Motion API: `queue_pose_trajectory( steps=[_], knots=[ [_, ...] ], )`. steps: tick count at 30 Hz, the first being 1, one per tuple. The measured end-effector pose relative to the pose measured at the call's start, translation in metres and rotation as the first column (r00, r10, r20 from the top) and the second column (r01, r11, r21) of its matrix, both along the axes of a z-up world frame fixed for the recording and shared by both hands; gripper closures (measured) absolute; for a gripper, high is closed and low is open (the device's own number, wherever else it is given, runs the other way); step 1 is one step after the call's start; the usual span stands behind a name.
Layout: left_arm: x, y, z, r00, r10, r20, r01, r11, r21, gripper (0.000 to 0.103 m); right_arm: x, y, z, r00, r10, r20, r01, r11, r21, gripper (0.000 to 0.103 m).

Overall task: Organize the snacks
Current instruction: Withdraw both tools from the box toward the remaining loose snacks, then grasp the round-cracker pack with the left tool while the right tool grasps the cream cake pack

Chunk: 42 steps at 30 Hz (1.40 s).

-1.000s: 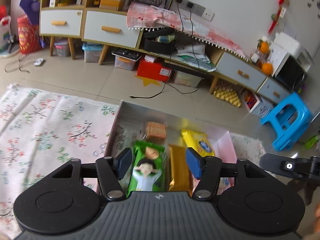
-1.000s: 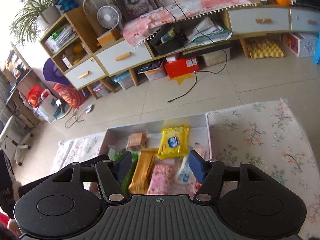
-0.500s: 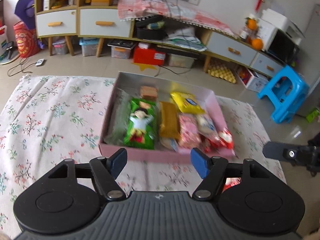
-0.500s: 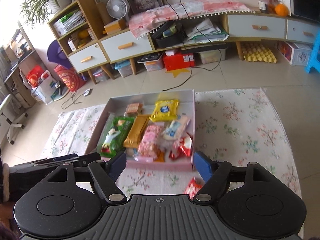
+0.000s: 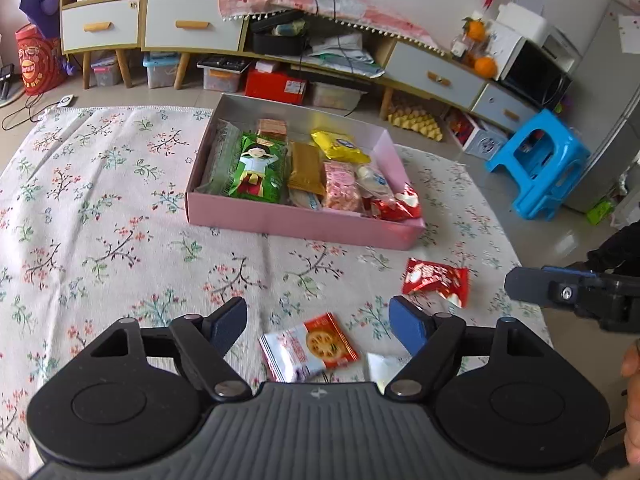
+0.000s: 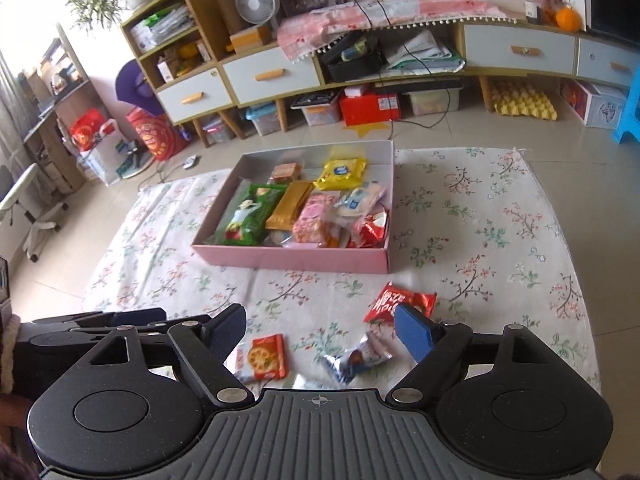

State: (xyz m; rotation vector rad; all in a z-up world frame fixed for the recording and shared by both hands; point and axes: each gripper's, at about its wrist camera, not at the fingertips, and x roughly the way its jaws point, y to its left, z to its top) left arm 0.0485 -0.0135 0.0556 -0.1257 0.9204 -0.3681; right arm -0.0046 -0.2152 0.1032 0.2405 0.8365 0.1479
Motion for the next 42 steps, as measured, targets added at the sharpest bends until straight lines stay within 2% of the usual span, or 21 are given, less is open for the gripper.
queue_pose_trajectory(
  steps=[5, 8, 15, 20, 24, 28, 30, 32, 37, 39, 42],
  knots=[
    [-0.009, 0.0, -0.004, 1.0, -0.005, 0.017, 0.004, 1.0, 0.019, 0.024, -0.011, -0.002, 0.0, 1.0, -0.003, 0.011, 0.002, 1.0, 0.015, 0.017],
    [-0.012, -0.003, -0.01, 1.0, -0.01, 0.012, 0.01, 0.999, 0.041, 0.024, -0.012, -0.003, -0.006, 1.0, -0.014, -0.008, 0.014, 1.0, 0.009, 0.017],
    [-0.016, -0.01, -0.017, 0.998, -0.06, -0.005, 0.06, 0.997, 0.039, 0.024, -0.013, -0.005, -0.019, 0.999, -0.027, -0.047, 0.026, 1.0, -0.005, 0.017],
    [-0.017, -0.015, -0.03, 0.995, -0.082, -0.052, 0.083, 0.996, 0.019, 0.024, -0.009, -0.005, -0.031, 0.996, -0.02, -0.092, 0.019, 1.0, -0.004, 0.017],
    [-0.01, -0.01, -0.037, 0.998, -0.04, -0.057, 0.043, 0.998, 0.051, 0.024, -0.007, -0.006, -0.047, 0.988, -0.006, -0.152, 0.008, 1.0, 0.009, 0.017],
    [-0.003, -0.009, -0.047, 0.994, -0.067, -0.09, 0.073, 0.996, 0.058, 0.023, -0.005, 0.002, -0.065, 0.98, 0.02, -0.198, -0.031, 0.998, -0.055, 0.017],
    [0.0, -0.013, -0.054, 0.987, -0.118, -0.113, 0.128, 0.988, 0.086, 0.023, -0.007, 0.008, -0.072, 0.975, 0.074, -0.211, -0.095, 0.991, -0.091, 0.017],
    [-0.001, -0.018, -0.057, 0.981, -0.166, -0.102, 0.179, 0.975, 0.134, 0.023, -0.013, 0.019, -0.078, 0.965, 0.15, -0.217, -0.184, 0.972, -0.145, 0.017],
    [-0.004, -0.027, -0.06, 0.953, -0.295, -0.072, 0.304, 0.928, 0.214, 0.015, -0.03, 0.046, -0.087, 0.915, 0.333, -0.23, -0.386, 0.889, -0.247, 0.017],
    [-0.001, -0.03, -0.064, 0.943, -0.324, -0.075, 0.332, 0.914, 0.234, 0.015, -0.032, 0.051, -0.089, 0.902, 0.365, -0.231, -0.419, 0.871, -0.257, 0.017],
    [0.006, -0.037, -0.072, 0.933, -0.353, -0.071, 0.358, 0.895, 0.267, 0.015, -0.029, 0.052, -0.093, 0.897, 0.376, -0.231, -0.429, 0.864, -0.262, 0.017]
  ],
)
